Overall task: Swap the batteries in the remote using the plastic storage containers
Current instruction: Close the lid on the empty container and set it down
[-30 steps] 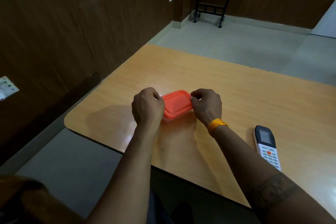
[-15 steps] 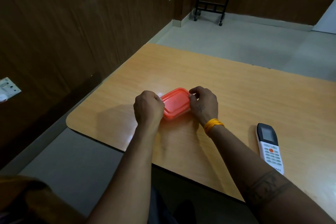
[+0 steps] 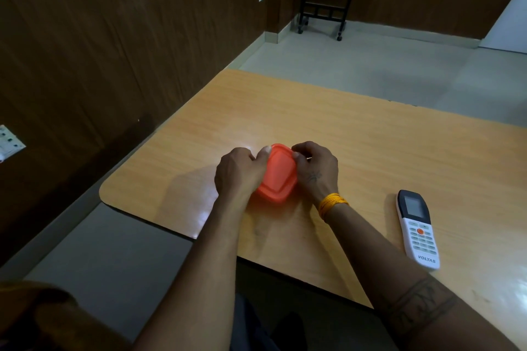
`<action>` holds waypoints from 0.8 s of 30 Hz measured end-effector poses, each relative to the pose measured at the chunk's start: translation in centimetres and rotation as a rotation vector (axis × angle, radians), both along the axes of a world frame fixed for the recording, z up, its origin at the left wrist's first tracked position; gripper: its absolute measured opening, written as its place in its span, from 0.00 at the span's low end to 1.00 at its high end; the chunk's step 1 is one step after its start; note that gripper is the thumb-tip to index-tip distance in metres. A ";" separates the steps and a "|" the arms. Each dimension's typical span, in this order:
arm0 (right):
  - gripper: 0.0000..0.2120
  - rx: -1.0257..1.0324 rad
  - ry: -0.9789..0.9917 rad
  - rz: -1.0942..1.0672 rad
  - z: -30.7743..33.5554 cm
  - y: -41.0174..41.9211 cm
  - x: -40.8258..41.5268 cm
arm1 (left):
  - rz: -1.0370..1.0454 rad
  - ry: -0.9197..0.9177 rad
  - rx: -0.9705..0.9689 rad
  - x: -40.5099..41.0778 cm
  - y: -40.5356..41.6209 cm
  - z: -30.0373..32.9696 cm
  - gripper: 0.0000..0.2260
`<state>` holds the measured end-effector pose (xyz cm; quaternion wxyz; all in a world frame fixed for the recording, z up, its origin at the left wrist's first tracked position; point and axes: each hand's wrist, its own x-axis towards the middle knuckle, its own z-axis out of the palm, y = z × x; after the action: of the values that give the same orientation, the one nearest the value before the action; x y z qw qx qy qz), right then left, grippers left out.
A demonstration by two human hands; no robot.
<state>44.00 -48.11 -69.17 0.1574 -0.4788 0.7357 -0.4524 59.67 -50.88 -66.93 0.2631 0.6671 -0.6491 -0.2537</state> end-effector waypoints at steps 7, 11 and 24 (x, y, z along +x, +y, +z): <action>0.13 -0.090 -0.208 -0.079 0.3 1.9 1.9 | -0.037 0.171 0.133 -1.4 0.3 0.5 0.32; 0.29 0.034 -0.310 -0.150 0.0 2.3 3.4 | -0.060 0.224 0.150 -1.7 1.0 1.0 0.35; 0.31 -0.002 -0.446 -0.242 1.3 3.5 4.7 | -0.045 0.389 0.098 -0.8 2.3 1.8 0.33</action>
<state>48.71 -44.58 -67.85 0.2601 -0.2756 0.7343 -0.5632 58.89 -48.54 -65.14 0.3449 0.6031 -0.5876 -0.4149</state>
